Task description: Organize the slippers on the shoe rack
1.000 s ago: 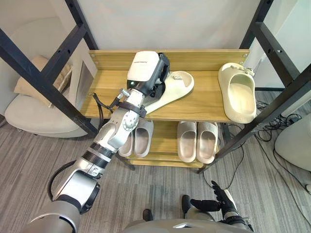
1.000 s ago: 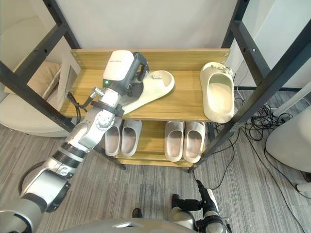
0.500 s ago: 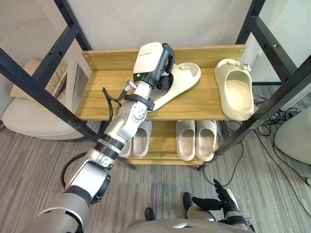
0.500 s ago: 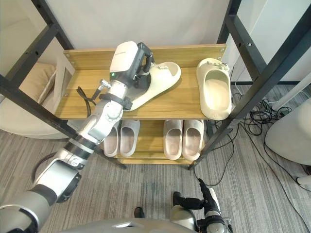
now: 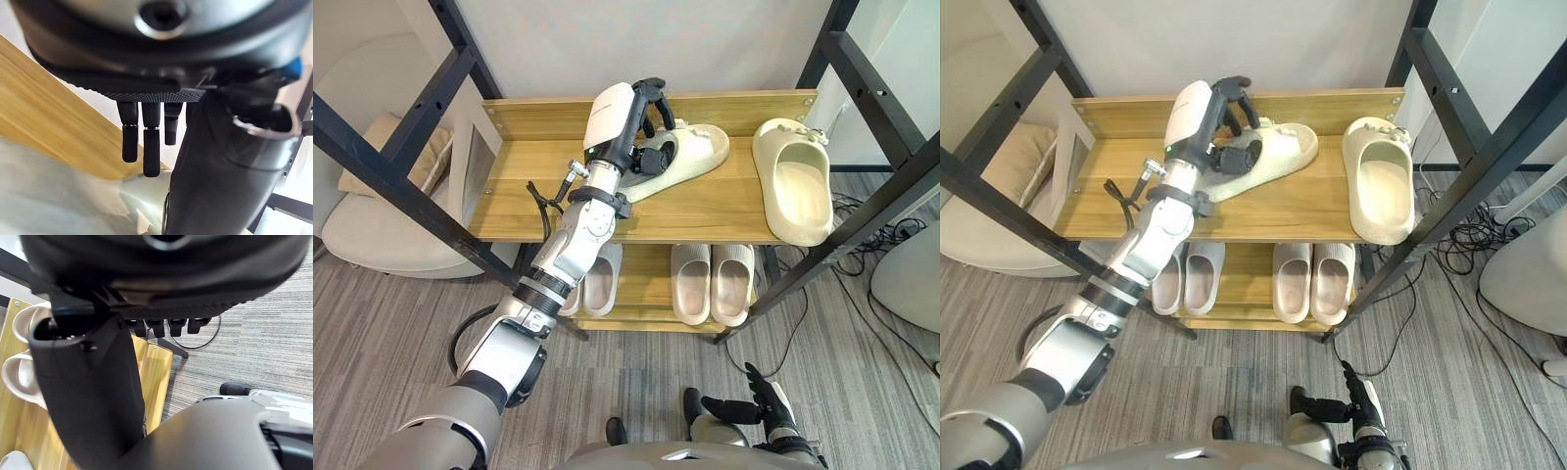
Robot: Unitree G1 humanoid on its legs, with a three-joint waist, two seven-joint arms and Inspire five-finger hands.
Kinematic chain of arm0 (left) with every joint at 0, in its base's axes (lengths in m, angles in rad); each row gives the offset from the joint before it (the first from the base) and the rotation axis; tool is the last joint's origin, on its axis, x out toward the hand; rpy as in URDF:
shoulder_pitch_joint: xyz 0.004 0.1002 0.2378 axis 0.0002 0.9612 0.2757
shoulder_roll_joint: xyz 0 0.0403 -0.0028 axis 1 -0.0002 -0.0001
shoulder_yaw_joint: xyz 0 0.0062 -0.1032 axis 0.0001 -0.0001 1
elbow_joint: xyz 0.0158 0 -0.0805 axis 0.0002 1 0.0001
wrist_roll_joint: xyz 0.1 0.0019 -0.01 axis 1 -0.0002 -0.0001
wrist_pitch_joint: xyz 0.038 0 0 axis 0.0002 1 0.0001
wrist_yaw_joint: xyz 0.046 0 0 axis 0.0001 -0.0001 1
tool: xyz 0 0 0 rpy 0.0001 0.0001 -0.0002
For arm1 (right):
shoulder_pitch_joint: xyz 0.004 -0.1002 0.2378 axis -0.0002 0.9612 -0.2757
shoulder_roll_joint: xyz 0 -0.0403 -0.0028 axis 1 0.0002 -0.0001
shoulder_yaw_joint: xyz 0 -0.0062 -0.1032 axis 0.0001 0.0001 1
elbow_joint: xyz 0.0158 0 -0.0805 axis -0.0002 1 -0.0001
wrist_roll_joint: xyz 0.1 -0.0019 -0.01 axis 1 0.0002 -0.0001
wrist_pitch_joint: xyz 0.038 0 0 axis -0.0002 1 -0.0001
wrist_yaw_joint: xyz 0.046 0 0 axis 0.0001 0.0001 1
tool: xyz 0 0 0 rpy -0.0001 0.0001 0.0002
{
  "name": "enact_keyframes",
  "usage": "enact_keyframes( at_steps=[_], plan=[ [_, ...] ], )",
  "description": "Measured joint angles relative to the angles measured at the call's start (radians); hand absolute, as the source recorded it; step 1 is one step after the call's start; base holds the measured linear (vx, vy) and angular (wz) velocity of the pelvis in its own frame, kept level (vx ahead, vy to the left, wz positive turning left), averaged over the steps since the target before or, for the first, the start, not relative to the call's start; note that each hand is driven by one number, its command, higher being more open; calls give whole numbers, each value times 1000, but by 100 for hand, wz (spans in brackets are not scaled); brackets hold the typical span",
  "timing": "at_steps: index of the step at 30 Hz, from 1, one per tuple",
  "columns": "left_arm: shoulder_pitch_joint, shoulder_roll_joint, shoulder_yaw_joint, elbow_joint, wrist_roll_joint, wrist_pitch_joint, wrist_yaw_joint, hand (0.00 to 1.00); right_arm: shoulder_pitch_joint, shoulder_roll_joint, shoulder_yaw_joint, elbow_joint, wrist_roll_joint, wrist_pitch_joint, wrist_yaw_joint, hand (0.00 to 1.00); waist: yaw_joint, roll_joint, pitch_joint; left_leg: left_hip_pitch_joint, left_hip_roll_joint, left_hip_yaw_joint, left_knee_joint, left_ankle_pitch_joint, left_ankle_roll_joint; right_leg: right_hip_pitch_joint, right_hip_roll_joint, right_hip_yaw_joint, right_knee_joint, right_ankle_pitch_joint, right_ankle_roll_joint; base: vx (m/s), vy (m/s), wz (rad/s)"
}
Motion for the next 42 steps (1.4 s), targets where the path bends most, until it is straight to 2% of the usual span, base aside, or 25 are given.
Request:
enact_keyframes(
  at_steps=[6,14,29,42],
  plan=[
    [0,0,0,23,-119,-17,-6,100,0,-3,-1,1,0,1,-8,100,0,9,5,9,0,-12,0,2,-3,19,-1,-17,-2,1,0,-9,-3,7],
    [12,3,0,44,-275,-25,-27,100,-2,-2,-1,3,0,11,-11,100,2,9,6,11,1,-31,0,7,-8,31,-10,-36,-6,5,2,-21,0,7],
    [36,9,0,41,-334,-26,-31,100,-25,0,4,41,0,13,-11,100,11,-4,14,15,-4,-68,1,18,-4,54,-17,-72,-6,8,6,-9,4,7],
    [41,7,3,-68,-406,-36,-30,100,-25,-1,5,41,0,13,-12,100,18,-2,13,6,-6,-80,2,25,1,50,-14,-78,-3,5,3,-1,2,1]
  ],
)
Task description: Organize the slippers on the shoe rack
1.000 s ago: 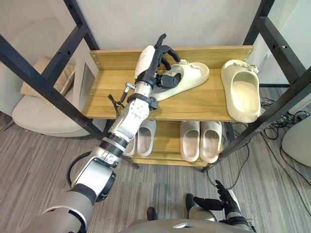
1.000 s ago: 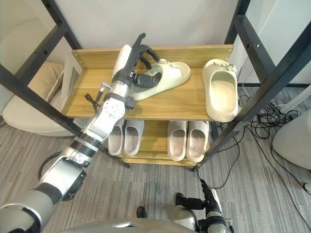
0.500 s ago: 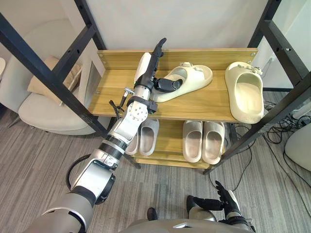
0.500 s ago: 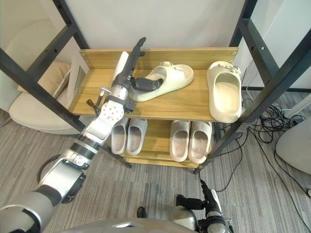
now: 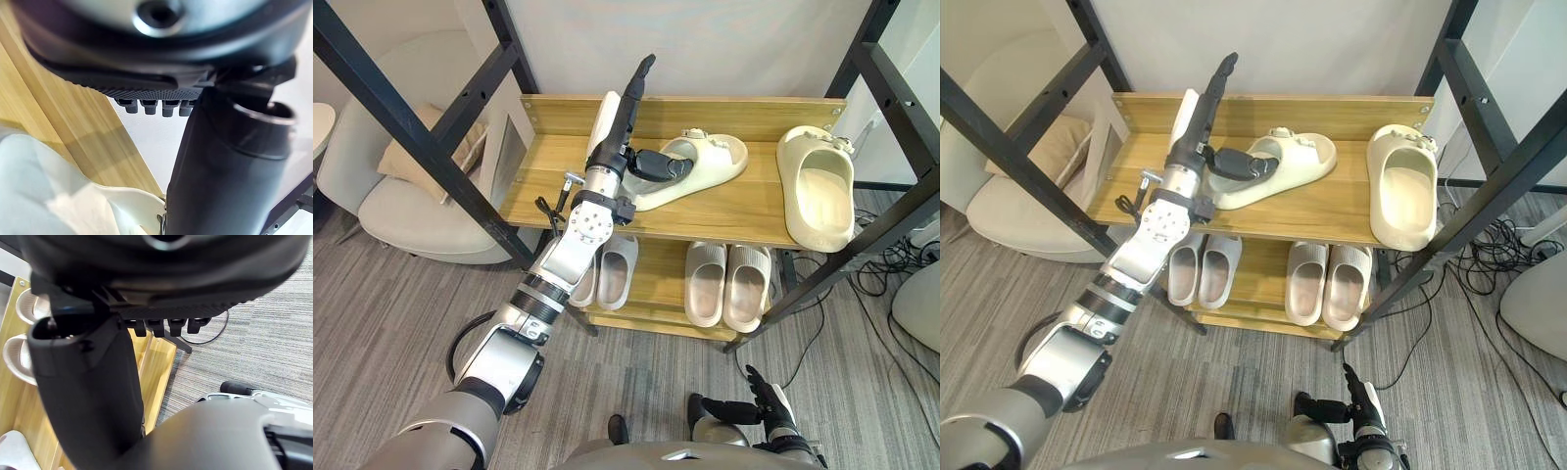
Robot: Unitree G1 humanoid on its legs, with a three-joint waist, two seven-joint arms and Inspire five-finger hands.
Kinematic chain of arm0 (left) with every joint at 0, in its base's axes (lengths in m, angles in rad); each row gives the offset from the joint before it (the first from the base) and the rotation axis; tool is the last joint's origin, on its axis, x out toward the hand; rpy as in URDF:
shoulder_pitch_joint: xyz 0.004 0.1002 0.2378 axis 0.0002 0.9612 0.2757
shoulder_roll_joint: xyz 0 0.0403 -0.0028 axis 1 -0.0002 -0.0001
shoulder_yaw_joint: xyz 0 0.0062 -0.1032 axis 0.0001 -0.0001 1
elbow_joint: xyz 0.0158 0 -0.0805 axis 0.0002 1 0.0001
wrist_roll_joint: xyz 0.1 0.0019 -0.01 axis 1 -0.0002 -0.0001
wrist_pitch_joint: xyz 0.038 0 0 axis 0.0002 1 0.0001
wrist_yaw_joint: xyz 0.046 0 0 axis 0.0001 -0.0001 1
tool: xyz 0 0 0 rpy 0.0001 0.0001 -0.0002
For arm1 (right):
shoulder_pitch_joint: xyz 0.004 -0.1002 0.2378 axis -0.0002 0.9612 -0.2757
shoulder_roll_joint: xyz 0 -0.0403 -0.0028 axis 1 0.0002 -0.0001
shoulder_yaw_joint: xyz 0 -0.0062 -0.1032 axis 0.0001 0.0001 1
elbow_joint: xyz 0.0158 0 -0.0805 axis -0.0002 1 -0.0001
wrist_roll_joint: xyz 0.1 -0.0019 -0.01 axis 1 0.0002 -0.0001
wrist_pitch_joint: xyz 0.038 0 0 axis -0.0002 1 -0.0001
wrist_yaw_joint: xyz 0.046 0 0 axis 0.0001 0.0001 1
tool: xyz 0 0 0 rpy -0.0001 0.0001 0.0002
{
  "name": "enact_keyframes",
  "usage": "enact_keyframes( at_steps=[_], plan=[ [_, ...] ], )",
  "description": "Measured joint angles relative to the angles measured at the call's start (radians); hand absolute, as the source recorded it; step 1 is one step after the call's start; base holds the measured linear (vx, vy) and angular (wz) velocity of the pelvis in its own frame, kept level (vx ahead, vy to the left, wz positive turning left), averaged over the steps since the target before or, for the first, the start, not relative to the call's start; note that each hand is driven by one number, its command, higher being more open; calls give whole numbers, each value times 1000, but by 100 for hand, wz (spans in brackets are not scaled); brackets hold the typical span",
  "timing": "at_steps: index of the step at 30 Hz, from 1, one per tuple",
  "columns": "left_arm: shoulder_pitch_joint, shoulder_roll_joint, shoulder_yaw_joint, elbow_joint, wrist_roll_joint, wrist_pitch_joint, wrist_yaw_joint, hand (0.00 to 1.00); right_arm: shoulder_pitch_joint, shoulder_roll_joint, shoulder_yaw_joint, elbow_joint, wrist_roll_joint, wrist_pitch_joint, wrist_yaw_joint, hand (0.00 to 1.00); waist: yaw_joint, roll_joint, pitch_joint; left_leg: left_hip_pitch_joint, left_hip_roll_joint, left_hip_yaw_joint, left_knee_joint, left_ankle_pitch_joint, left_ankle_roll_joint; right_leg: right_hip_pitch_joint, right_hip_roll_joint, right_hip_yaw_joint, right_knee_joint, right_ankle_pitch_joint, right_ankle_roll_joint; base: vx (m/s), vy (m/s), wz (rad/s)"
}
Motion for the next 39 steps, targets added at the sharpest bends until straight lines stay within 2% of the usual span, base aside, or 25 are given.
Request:
enact_keyframes(
  at_steps=[12,14,22,27,39],
  plan=[
    [23,-1,35,-79,-117,-22,2,100,4,-6,4,0,-1,3,0,100,20,3,-2,0,2,-8,-2,1,-1,2,3,-8,0,-7,-4,1,0,0],
    [71,8,67,-94,-153,-45,3,100,2,-6,4,0,-1,9,0,100,21,4,-3,4,1,-9,-3,1,-1,8,6,-12,0,-7,-4,0,0,0],
    [300,28,118,-111,-272,-48,-3,100,2,-7,4,10,-4,19,1,100,47,1,-4,6,4,-25,-3,5,-6,16,8,-29,0,-8,-6,-10,2,6],
    [394,33,135,-183,-310,-61,-32,100,-1,-7,19,20,-12,21,2,100,60,-16,-14,3,6,-35,-6,8,-7,17,8,-38,-1,-7,-5,-1,2,5],
    [432,33,132,-217,-416,-74,-81,100,-11,-7,34,30,-23,38,2,100,61,-34,-26,3,2,-48,-7,10,-5,24,4,-56,-4,-8,-5,3,5,2]
  ],
)
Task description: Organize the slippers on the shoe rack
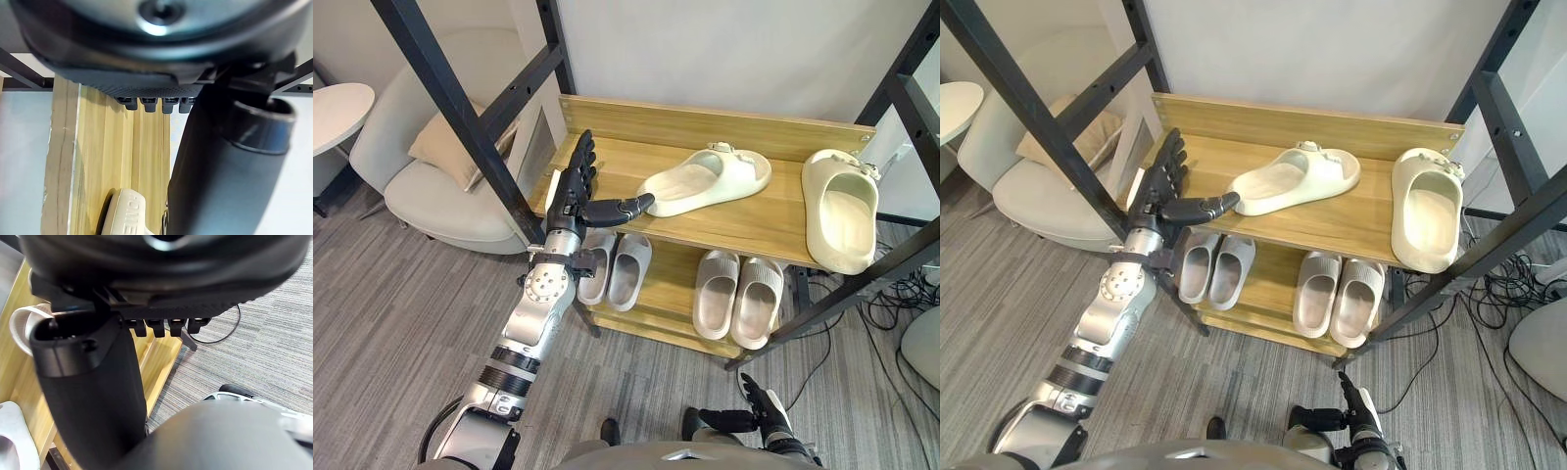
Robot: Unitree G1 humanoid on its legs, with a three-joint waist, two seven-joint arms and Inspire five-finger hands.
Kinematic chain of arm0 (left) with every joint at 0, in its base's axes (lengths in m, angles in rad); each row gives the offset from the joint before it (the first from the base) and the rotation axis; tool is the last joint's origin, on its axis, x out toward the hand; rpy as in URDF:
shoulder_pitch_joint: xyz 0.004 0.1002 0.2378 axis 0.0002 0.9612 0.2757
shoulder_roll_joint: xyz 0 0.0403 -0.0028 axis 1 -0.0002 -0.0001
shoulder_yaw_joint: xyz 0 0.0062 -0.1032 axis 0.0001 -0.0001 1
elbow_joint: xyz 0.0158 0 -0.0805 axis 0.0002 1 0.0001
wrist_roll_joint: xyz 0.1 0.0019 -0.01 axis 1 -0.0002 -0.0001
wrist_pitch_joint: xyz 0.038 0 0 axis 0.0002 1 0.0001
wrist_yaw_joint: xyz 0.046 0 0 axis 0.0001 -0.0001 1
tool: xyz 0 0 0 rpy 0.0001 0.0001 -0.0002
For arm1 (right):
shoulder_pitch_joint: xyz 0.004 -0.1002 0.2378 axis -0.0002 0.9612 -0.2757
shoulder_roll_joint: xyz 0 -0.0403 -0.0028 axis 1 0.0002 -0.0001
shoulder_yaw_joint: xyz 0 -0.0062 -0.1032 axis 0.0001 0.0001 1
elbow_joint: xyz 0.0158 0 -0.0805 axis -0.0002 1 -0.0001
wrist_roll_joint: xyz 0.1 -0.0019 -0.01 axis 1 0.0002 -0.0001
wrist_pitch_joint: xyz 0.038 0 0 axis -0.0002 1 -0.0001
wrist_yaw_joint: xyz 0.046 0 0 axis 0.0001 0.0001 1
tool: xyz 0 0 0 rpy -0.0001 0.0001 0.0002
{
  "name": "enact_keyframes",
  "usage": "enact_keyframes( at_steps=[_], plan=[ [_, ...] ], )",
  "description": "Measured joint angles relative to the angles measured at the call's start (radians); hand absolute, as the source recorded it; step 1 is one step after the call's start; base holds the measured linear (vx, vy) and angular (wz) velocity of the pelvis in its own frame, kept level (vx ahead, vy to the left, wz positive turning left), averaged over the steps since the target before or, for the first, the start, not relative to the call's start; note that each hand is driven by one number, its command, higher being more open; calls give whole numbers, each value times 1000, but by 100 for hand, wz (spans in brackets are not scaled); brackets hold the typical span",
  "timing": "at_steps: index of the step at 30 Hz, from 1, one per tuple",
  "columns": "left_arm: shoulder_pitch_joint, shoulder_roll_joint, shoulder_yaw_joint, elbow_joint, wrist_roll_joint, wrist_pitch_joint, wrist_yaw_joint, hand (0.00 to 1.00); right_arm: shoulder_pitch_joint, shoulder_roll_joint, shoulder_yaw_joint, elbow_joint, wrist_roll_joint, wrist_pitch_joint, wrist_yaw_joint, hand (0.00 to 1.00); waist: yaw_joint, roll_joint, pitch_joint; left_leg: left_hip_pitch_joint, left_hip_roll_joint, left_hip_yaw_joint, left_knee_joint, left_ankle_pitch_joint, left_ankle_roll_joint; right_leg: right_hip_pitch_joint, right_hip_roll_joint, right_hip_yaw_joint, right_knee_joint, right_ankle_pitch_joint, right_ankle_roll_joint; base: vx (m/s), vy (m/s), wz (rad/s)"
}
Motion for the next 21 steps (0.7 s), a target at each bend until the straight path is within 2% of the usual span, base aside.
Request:
enact_keyframes(
  at_steps=[9,15,21],
  plan=[
    [29,3,-76,-54,-163,-11,-26,100,-7,0,1,19,0,3,-1,100,9,-2,-1,3,-1,-6,-5,3,2,3,-1,-4,-1,0,0,2,5,2],
    [30,-5,-185,-90,-206,-12,-72,100,-10,-1,7,22,0,3,0,100,8,-2,-1,11,0,-1,-10,4,3,7,-1,0,-1,1,1,5,5,-2],
    [30,-20,-249,-101,-223,-12,-90,100,-16,-8,14,28,0,4,1,100,5,-1,-3,15,0,1,-10,4,3,9,-1,1,-1,1,1,0,0,0]
  ],
)
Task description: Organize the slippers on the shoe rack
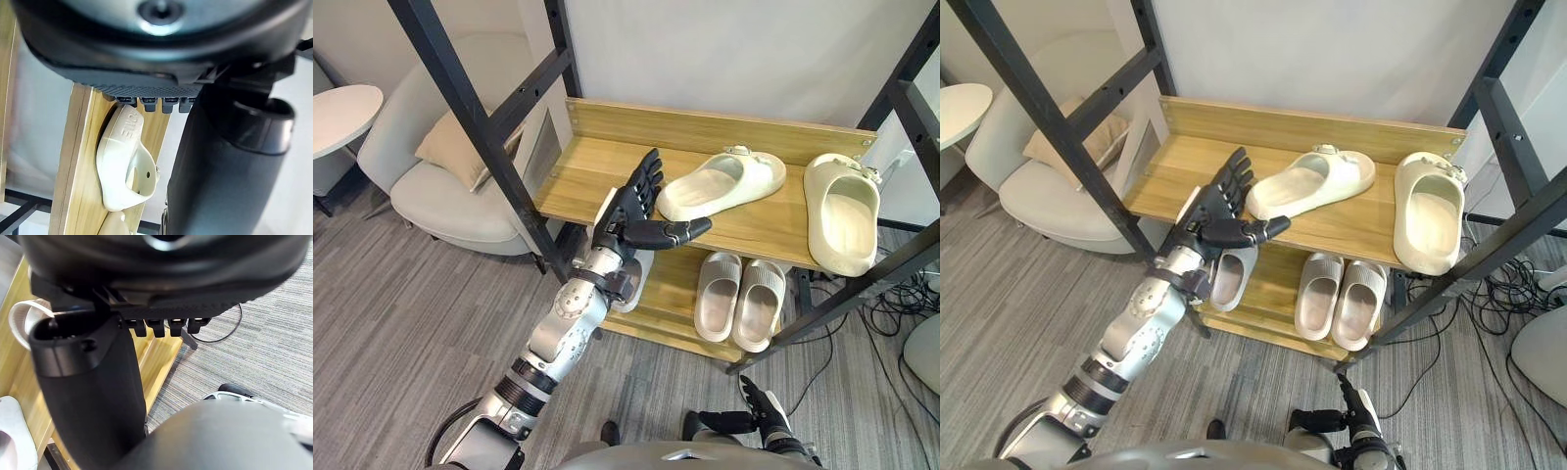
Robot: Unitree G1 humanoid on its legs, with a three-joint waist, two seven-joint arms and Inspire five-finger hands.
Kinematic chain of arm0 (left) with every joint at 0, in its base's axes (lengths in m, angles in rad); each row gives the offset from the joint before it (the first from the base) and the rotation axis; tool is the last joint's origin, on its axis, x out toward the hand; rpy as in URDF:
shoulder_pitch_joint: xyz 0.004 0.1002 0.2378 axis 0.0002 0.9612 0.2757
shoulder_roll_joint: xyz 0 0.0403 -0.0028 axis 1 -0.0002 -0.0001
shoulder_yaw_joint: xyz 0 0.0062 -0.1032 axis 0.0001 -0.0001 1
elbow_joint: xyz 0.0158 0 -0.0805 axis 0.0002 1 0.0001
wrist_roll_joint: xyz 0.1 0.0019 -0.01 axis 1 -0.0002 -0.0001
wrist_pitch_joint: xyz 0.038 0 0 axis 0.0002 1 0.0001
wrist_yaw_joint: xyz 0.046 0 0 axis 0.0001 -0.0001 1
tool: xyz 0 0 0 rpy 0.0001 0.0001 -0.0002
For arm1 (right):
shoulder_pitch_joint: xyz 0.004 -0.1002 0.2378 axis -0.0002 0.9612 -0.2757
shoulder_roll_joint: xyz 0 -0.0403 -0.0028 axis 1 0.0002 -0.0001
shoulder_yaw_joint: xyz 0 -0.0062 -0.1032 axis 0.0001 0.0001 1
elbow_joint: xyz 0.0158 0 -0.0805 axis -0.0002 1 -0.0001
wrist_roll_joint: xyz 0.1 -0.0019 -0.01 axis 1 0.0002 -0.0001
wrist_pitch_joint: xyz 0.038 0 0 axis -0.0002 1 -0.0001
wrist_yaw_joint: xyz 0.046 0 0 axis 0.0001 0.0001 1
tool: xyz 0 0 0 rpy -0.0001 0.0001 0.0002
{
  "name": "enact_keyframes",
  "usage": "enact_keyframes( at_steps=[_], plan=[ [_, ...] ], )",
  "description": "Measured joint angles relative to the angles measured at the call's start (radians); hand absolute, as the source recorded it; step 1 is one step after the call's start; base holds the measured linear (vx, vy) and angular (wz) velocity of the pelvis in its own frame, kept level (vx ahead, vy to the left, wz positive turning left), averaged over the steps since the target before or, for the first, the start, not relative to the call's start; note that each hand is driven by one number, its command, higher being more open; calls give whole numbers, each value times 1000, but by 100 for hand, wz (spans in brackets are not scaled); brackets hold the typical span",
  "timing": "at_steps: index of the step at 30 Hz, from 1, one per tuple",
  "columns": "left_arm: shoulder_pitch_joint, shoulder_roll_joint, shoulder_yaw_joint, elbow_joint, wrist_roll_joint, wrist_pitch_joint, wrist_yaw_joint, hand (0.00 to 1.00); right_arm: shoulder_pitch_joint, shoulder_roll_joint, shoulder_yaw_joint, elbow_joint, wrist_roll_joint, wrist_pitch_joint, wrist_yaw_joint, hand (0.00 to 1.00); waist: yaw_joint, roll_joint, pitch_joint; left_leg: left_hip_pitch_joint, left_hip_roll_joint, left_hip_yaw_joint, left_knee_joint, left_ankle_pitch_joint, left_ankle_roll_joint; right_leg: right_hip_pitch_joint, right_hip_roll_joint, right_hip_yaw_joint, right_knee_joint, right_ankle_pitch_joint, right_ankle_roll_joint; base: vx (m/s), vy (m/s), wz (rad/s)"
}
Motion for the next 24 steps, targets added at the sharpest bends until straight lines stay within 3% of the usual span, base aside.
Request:
enact_keyframes(
  at_steps=[10,24],
  plan=[
    [-14,-57,-163,-53,-22,23,-6,100,8,-14,33,-3,0,0,0,100,3,12,-32,-6,1,10,2,-1,-1,-9,-5,16,4,-1,0,3,2,-3],
    [-56,-119,-281,-109,-34,27,-39,100,20,-37,65,-4,0,0,0,100,6,23,-69,1,2,6,2,-1,-1,1,-4,12,4,-5,0,0,0,0]
  ],
)
